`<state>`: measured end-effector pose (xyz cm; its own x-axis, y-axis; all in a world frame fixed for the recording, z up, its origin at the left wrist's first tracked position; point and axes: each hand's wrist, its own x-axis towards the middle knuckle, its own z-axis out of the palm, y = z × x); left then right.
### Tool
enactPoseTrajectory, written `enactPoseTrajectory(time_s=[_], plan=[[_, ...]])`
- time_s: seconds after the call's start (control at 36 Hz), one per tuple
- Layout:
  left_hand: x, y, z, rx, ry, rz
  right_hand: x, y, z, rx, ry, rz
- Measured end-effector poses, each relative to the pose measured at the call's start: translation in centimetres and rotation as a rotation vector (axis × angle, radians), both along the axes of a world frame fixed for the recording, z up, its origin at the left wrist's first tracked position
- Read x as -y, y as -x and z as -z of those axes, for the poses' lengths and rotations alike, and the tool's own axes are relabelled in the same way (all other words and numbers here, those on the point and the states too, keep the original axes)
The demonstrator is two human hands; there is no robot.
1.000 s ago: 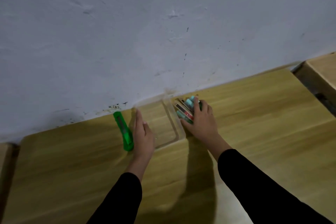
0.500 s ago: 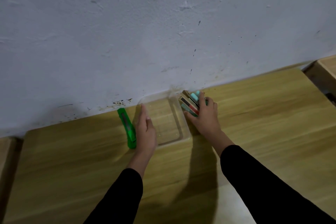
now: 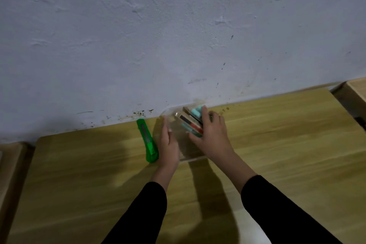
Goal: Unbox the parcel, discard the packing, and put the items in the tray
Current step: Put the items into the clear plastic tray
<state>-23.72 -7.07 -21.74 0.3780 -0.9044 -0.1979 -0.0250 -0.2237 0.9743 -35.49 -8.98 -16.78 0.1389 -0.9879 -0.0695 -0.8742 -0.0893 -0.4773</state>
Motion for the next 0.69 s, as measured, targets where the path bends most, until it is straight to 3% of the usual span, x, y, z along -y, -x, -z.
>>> enactPoseTrajectory(time_s=[0.11,0.22,0.5,0.69], plan=[[0.7,0.4,0.0,-0.161,0.014,-0.005,0.3,-0.9,0.0,-0.181,0.038,-0.059],[1.1,0.9,-0.8,-0.146,0.017,0.038,0.1,-1.0,0.8,-0.257,0.05,-0.051],[-0.7,0.1,0.7,-0.182,-0.054,-0.042,-2.6,-2.9,2.7,-0.229,-0.157,-0.139],[-0.2,-0.2,0.3,-0.171,-0.02,-0.065,-2.2,-3.1,2.4,-0.055,-0.215,-0.129]])
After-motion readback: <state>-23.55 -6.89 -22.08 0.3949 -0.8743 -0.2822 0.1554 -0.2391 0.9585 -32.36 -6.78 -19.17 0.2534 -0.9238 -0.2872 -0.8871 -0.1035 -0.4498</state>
